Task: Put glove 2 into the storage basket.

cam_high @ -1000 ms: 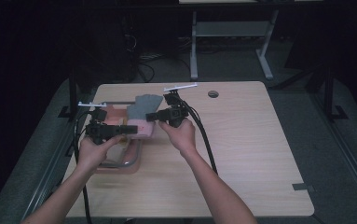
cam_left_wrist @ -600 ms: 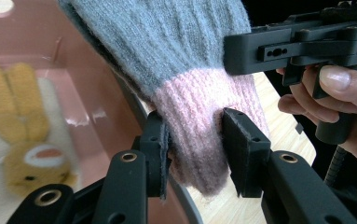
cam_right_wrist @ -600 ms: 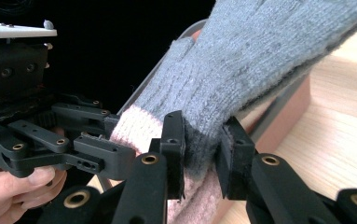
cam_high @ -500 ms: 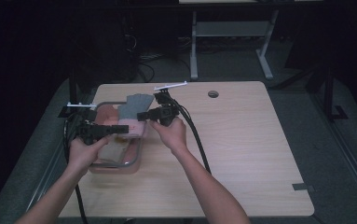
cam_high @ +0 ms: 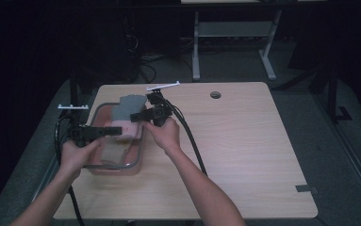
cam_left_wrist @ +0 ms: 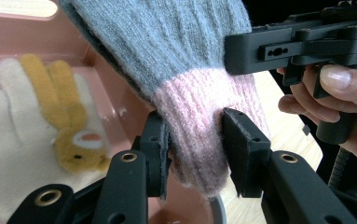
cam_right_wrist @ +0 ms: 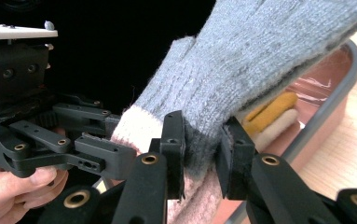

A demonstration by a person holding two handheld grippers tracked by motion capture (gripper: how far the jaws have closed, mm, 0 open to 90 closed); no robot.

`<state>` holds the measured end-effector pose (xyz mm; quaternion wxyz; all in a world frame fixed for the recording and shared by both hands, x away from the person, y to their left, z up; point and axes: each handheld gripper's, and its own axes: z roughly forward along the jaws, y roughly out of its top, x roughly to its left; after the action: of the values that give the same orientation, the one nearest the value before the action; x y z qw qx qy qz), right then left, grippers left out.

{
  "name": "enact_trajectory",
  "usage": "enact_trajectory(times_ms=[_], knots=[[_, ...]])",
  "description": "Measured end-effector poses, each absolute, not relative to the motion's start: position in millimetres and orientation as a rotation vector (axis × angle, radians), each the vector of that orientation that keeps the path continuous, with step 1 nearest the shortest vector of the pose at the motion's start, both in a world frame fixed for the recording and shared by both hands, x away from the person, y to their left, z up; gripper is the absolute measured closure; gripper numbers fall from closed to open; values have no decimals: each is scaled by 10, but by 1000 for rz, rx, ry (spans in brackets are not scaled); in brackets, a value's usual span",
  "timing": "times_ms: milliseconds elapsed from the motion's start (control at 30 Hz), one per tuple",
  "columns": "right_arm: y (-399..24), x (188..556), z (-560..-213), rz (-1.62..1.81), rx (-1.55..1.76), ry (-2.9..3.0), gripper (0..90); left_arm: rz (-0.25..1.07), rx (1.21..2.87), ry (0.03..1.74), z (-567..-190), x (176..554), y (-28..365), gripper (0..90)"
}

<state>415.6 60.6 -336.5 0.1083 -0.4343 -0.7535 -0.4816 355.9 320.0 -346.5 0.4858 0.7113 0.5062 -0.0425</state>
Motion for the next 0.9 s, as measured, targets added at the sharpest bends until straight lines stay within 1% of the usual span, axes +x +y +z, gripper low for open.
enact_trajectory(times_ms=[467,900], knots=[[797,4178,-3389,-1384,-1249,-2236,742,-109,1719,1255,-3518,3539,3373,622],[928,4189,-3503,-1360,-1240,-2249,742,-121,1721,1286,-3618,3522,3470,621]])
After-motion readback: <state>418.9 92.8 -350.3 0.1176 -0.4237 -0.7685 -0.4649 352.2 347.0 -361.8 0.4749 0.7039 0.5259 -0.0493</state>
